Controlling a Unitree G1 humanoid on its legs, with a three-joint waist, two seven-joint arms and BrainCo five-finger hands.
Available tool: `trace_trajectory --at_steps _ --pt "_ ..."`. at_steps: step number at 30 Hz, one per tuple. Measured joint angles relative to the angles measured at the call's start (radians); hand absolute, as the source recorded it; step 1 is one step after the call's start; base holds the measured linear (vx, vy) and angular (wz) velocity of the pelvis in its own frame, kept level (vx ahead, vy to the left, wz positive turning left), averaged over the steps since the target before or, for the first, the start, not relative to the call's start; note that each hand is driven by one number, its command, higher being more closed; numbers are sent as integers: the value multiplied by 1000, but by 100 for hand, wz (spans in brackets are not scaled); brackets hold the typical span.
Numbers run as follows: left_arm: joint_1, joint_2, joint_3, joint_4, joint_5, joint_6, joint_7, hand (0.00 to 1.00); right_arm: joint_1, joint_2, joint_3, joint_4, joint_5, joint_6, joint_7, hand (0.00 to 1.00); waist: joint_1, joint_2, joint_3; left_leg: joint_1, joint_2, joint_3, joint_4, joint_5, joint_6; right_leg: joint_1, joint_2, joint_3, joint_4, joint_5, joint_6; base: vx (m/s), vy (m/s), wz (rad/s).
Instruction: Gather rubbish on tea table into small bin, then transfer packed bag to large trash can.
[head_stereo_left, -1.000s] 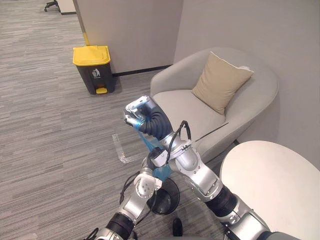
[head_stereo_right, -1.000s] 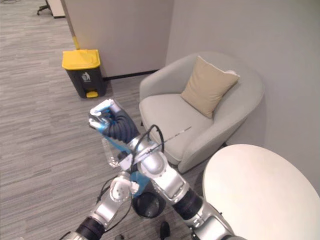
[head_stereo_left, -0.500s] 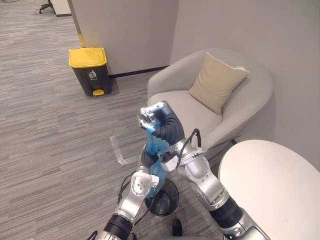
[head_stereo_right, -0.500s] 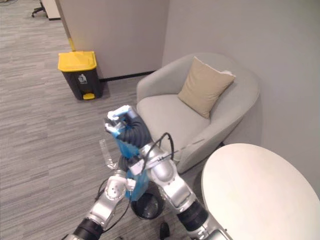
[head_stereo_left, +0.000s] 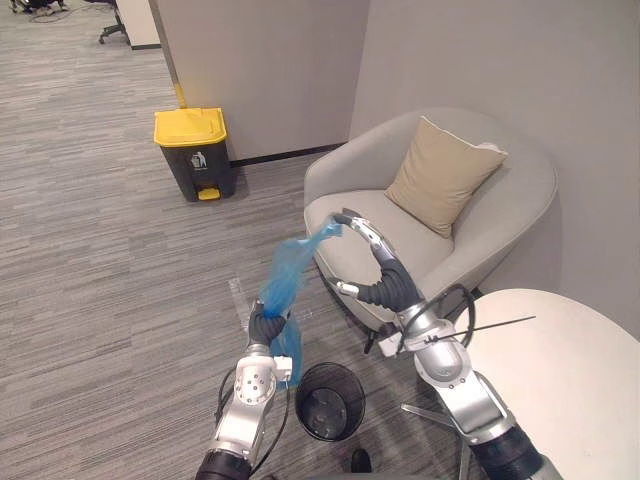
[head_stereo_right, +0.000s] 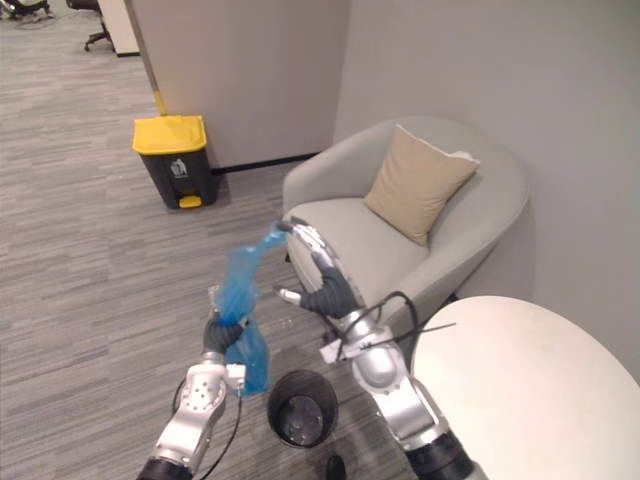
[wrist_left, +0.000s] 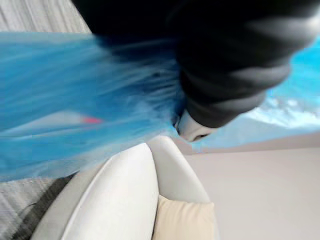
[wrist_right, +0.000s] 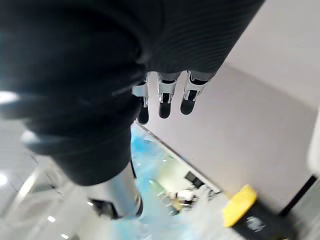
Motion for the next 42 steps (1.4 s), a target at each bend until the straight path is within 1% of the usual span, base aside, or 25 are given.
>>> trace_trajectory --at_steps 2,4,6,7,8,10,11,13,14,16,18,20,23,29,31,33,35,37,38,39,40,41,42 --pt "7 2 14 0 0 0 -6 100 19 -21 -3 29 -48 0 -7 0 0 4 -1 -2 2 -2 2 0 0 0 0 -1 0 0 0 0 0 0" --pt "14 3 19 0 0 0 -13 100 45 -17 -13 60 -66 1 -7 0 1 4 -1 -5 2 -5 3 0 0 -1 0 -2 -1 0 -1 -22 -16 6" --pt "29 7 21 2 0 0 -19 100 77 2 -33 103 -64 2 -7 0 1 5 0 -10 1 -9 7 0 0 -1 -2 -4 -2 -2 -3 -25 -15 7" --pt "43 9 33 6 0 0 -19 100 107 35 -60 148 -63 5 -6 0 1 7 1 -14 0 -12 10 0 0 -2 -3 -7 -2 -3 -3 -15 -8 5" --pt "50 8 39 7 0 0 -20 100 114 49 -70 167 -61 7 -6 0 0 8 1 -14 0 -13 11 0 0 -2 -3 -7 -2 -3 -3 -15 -10 4" --pt "67 19 60 51 -10 0 -30 100 148 139 -132 299 -18 29 3 0 -1 12 4 -17 -1 -14 19 0 0 -1 -3 -9 -2 -3 -4 0 0 0" --pt "69 20 61 62 -14 0 -33 100 152 153 -145 326 -11 32 4 0 -1 13 4 -17 -1 -15 19 0 0 0 -3 -10 -2 -3 -4 -24 -17 3" --pt "74 23 93 134 -40 0 -67 100 174 213 -211 473 81 67 28 0 -1 19 8 -19 -2 -21 20 0 0 1 -5 -21 -3 -5 -5 -21 -15 7" --pt "76 24 100 149 -42 0 -71 100 181 225 -227 504 101 74 35 0 -1 20 9 -19 -2 -24 20 0 0 2 -6 -24 -4 -6 -6 -16 -16 10" --pt "91 29 132 204 -58 0 -104 100 193 257 -284 639 153 99 53 0 -2 21 10 -20 -1 -27 20 0 -1 2 -5 -30 -5 -8 -7 -5 -14 6" --pt "100 35 148 249 -59 1 -124 100 193 270 -316 719 180 114 56 0 -2 23 11 -21 -1 -27 19 0 -1 3 -5 -30 -7 -8 -8 0 0 0" --pt "107 37 167 309 -67 1 -150 100 192 272 -342 803 199 124 57 0 -2 26 14 -18 -1 -29 20 -1 -1 10 -6 -33 -12 -8 -7 3 -3 2" --pt "108 41 181 384 -77 2 -159 100 187 278 -371 908 218 132 56 0 -1 27 15 -15 -5 -31 20 -1 -1 18 -5 -37 -19 -8 -7 6 -2 3" --pt "115 41 202 471 -79 2 -177 100 185 288 -420 1039 260 141 52 0 0 32 21 -12 -5 -31 25 -2 0 23 -6 -39 -18 -8 -7 -5 -1 0" --pt "117 40 211 512 -81 3 -187 100 188 291 -431 1066 264 154 46 0 1 32 44 -6 -4 -21 57 -21 -2 32 -7 -30 -5 -11 -8 -51 5 -12" --pt "115 37 213 516 -96 3 -188 100 181 297 -431 1064 270 156 40 0 8 29 67 -14 3 -2 91 -36 -1 21 -8 -18 18 -15 -8 -89 3 -29" --pt "109 37 214 515 -98 2 -188 100 176 307 -431 1050 282 158 34 0 17 21 86 -54 8 21 149 -59 -1 -18 -7 6 50 -15 -7 -125 -11 -31" --pt "96 37 213 496 -107 3 -187 100 158 324 -432 1048 292 167 25 0 14 10 100 -158 26 43 282 -104 9 -95 -12 17 111 -23 2 -142 -9 -11" --pt "95 35 214 483 -111 3 -187 100 154 328 -434 1047 292 169 22 0 16 10 108 -172 35 42 298 -111 17 -100 -10 18 119 -32 12 -131 1 -5" --pt "94 27 216 460 -118 2 -185 100 146 342 -439 1047 294 174 16 0 23 18 126 -193 55 40 325 -126 27 -140 -6 4 252 -83 2 -92 5 0" --pt "94 27 215 458 -119 3 -185 100 146 345 -438 1047 294 176 15 0 24 23 131 -195 59 37 328 -126 25 -160 -6 -2 330 -119 -11 -87 -29 31" --pt "92 31 213 424 -119 2 -183 100 150 354 -439 1045 294 178 11 0 24 15 135 -193 66 0 346 -126 20 -169 -19 -9 597 -243 3 -43 -56 38" --pt "92 31 213 418 -119 2 -183 100 150 355 -439 1043 294 178 10 0 25 12 134 -197 66 -7 351 -127 19 -165 -21 -7 621 -256 8 -43 -148 67"
